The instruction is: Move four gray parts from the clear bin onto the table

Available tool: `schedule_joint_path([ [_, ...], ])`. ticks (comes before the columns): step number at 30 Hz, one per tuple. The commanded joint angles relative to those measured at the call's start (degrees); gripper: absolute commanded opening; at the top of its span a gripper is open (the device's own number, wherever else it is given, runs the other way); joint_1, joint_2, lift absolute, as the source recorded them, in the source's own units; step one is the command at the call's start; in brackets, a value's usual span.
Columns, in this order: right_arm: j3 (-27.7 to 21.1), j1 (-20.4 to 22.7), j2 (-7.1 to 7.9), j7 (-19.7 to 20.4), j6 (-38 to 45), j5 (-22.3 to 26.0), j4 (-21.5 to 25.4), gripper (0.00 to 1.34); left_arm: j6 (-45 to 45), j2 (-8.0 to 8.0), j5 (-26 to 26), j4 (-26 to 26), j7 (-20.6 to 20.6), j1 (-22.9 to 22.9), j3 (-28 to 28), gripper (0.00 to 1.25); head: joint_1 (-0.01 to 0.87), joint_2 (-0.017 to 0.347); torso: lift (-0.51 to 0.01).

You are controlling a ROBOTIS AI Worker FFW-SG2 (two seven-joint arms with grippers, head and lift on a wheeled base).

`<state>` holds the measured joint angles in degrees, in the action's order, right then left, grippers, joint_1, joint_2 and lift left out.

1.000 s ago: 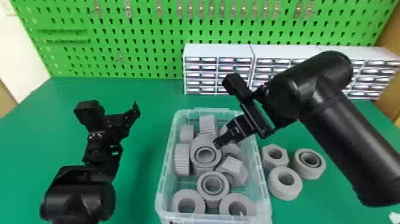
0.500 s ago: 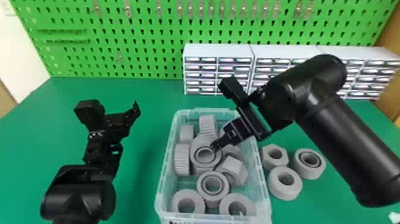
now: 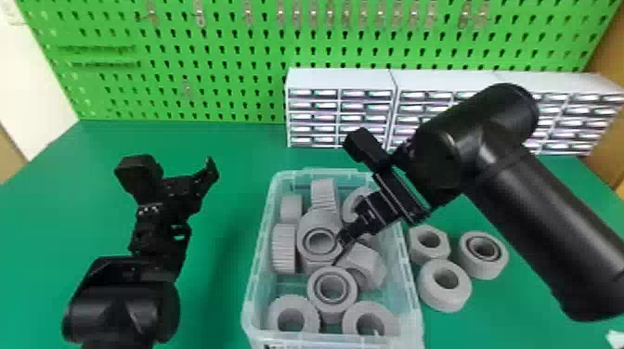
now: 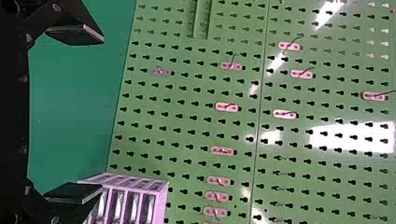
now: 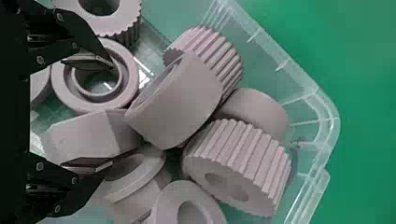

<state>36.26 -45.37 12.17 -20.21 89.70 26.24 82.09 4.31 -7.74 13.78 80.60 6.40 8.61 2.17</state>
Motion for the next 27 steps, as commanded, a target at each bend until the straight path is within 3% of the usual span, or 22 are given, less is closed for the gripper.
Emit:
schedule_joint_path([
  [1,0.66,0.01,0.57,0.0,0.38,-0.05,-0.62,0.81,0.0,0.0,0.01,0.0,0.01,0.0,0.03,1.09,0.693,0.072,-0.052],
  [27,6.72,-0.95,1.71,-0.26,-1.64,2.14,-5.45,0.82,0.0,0.0,-0.07,0.0,0.01,0.62,0.12,1.09,0.693,0.072,-0.052],
])
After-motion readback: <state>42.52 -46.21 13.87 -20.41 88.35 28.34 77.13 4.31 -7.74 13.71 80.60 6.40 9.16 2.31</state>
